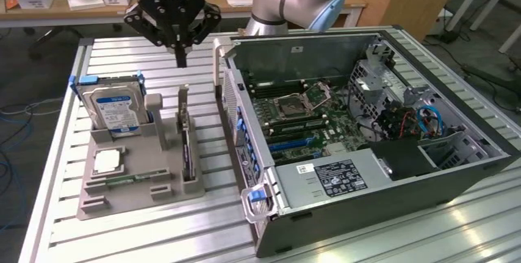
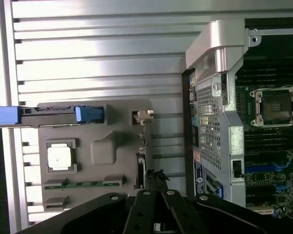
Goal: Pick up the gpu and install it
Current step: 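Reach for the gpu, then pick up the gpu and move the gpu toward the slot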
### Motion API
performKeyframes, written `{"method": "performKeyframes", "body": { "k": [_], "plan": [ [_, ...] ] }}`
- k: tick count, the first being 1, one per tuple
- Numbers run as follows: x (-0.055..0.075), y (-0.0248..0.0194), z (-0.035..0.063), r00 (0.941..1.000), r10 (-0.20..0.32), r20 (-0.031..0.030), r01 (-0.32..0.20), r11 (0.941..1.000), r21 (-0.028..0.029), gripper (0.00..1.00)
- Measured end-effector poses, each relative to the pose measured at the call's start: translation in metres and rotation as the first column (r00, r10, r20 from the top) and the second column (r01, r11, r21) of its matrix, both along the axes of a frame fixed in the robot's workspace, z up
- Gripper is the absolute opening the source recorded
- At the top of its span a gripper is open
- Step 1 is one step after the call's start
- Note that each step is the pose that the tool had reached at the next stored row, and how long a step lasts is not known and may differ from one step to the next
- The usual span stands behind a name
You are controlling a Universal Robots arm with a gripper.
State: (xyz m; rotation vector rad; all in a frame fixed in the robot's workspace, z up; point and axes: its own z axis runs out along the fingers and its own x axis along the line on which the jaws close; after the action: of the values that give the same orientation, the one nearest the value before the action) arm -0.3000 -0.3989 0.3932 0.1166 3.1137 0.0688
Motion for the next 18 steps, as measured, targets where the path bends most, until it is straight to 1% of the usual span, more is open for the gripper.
{"method": "performKeyframes", "body": {
  "k": [5, 18],
  "plan": [
    [-0.018, 0.0, 0.0, 1.0, 0.0, -0.0001, 0.0, 1.0, 0.0, 0.1],
    [-0.018, 0.0, 0.0, 1.0, 0.0, 0.0, 0.0, 1.0, 0.0, 0.1]
  ]
}}
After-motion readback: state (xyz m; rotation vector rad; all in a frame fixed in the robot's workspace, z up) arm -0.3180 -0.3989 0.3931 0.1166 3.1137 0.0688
